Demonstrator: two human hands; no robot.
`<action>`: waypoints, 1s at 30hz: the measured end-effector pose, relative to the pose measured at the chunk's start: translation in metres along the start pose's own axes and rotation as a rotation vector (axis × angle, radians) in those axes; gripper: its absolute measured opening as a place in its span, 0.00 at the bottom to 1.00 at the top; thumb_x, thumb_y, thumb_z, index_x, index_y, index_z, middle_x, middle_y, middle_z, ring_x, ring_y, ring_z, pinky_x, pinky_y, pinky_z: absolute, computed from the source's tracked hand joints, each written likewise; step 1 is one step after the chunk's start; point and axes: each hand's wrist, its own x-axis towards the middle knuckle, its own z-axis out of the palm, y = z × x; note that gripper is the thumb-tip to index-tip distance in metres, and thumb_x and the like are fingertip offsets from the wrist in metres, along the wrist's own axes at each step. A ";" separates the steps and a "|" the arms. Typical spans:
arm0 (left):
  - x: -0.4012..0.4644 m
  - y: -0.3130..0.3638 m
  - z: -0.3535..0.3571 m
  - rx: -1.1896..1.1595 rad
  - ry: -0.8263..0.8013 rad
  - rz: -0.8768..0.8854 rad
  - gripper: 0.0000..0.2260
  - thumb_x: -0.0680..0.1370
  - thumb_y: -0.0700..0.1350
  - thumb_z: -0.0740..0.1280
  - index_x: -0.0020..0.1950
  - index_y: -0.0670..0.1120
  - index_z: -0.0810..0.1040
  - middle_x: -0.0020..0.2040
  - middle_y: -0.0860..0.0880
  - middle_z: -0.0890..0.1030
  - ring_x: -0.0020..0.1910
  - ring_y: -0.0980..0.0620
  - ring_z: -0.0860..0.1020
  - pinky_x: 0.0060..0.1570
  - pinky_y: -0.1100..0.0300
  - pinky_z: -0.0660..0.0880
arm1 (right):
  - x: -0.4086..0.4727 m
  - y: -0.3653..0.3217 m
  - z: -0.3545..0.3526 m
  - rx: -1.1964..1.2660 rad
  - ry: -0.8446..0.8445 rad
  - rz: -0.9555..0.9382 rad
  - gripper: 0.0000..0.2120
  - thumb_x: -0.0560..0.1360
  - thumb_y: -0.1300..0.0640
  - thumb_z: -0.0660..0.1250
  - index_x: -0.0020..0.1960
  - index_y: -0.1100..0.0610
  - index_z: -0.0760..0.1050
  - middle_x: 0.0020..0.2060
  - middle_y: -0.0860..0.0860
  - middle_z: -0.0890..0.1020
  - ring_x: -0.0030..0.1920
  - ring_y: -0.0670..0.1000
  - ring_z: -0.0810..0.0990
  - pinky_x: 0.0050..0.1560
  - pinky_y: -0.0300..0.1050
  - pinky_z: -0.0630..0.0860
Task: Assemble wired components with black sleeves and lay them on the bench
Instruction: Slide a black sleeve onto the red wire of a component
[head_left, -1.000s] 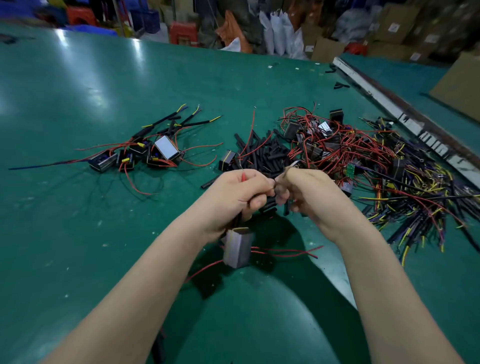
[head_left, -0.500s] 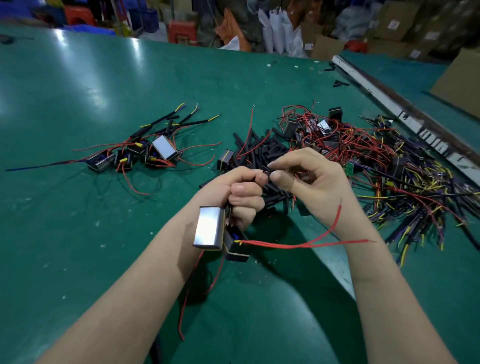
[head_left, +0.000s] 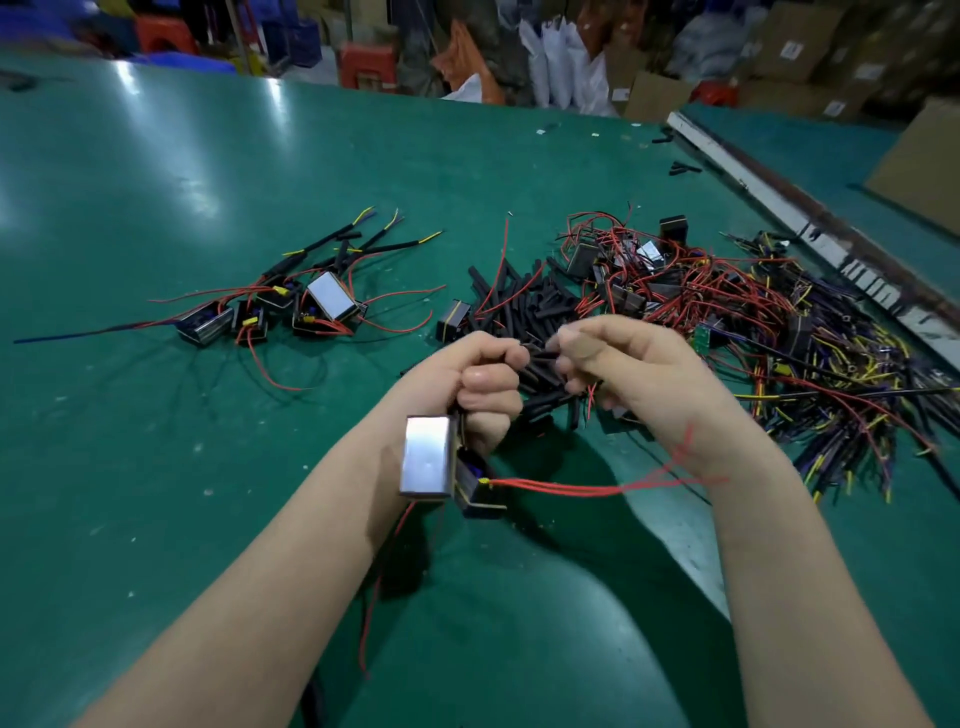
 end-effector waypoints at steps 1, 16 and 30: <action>-0.002 0.002 0.000 -0.059 -0.047 -0.035 0.07 0.70 0.41 0.62 0.31 0.45 0.72 0.16 0.52 0.63 0.16 0.57 0.58 0.16 0.66 0.52 | -0.001 0.001 -0.004 0.005 -0.013 -0.077 0.05 0.76 0.59 0.67 0.45 0.51 0.80 0.34 0.43 0.81 0.33 0.39 0.76 0.32 0.28 0.70; 0.004 -0.014 0.002 0.380 0.136 0.140 0.10 0.76 0.41 0.59 0.35 0.46 0.70 0.18 0.54 0.63 0.16 0.60 0.58 0.16 0.70 0.56 | 0.004 0.004 0.011 -0.217 0.093 0.086 0.11 0.73 0.57 0.66 0.32 0.52 0.76 0.25 0.44 0.73 0.26 0.41 0.67 0.26 0.34 0.61; -0.005 -0.002 0.005 -0.102 -0.143 0.060 0.04 0.67 0.41 0.66 0.33 0.44 0.73 0.18 0.53 0.61 0.20 0.58 0.53 0.17 0.67 0.52 | 0.004 0.008 0.001 -0.083 0.075 -0.304 0.06 0.74 0.61 0.69 0.47 0.51 0.79 0.36 0.46 0.80 0.35 0.38 0.75 0.40 0.31 0.71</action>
